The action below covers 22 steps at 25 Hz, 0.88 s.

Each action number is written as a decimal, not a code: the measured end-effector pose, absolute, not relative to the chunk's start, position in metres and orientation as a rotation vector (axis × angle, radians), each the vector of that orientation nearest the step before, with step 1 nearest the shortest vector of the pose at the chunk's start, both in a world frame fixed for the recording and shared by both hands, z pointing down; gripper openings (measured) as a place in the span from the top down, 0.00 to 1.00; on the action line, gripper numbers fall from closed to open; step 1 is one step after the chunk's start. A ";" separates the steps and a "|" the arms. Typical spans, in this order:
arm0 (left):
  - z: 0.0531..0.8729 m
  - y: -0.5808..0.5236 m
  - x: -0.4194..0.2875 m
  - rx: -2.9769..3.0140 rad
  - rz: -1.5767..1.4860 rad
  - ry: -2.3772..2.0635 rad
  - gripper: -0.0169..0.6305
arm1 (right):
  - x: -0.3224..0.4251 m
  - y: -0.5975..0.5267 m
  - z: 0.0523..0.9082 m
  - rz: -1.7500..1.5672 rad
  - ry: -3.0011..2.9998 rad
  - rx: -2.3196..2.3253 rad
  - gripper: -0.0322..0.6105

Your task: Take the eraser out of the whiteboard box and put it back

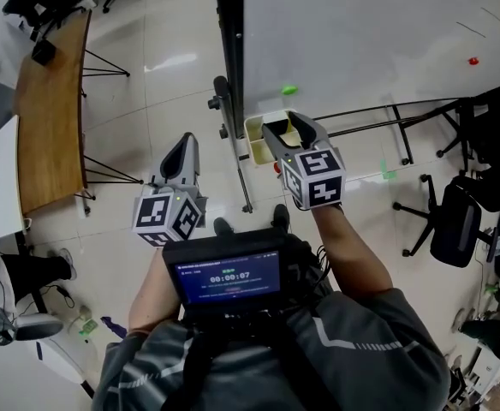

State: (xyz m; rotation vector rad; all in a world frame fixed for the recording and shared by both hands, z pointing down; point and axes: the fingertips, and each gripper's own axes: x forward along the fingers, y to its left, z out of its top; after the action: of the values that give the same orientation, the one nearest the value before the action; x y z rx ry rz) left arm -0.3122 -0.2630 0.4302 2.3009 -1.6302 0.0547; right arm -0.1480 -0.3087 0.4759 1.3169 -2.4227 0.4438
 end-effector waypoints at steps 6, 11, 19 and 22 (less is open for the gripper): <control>0.448 -0.265 -0.306 2.277 0.086 -1.607 0.92 | -0.148 -0.313 0.488 0.451 -2.381 1.332 0.52; 0.461 -0.267 -0.305 2.265 0.089 -1.596 0.92 | -0.149 -0.314 0.499 0.434 -2.341 1.329 0.52; 0.474 -0.270 -0.300 2.266 0.106 -1.574 0.92 | -0.150 -0.319 0.507 0.443 -2.272 1.356 0.50; 0.474 -0.270 -0.297 2.276 0.110 -1.559 0.92 | -0.150 -0.321 0.508 0.443 -2.245 1.373 0.50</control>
State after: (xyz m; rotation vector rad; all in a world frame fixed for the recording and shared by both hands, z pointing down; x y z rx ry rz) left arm -0.2968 -0.2699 0.4745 2.2758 -1.5587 0.1100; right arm -0.1502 -0.3213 0.5082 1.3732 -2.2446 0.4428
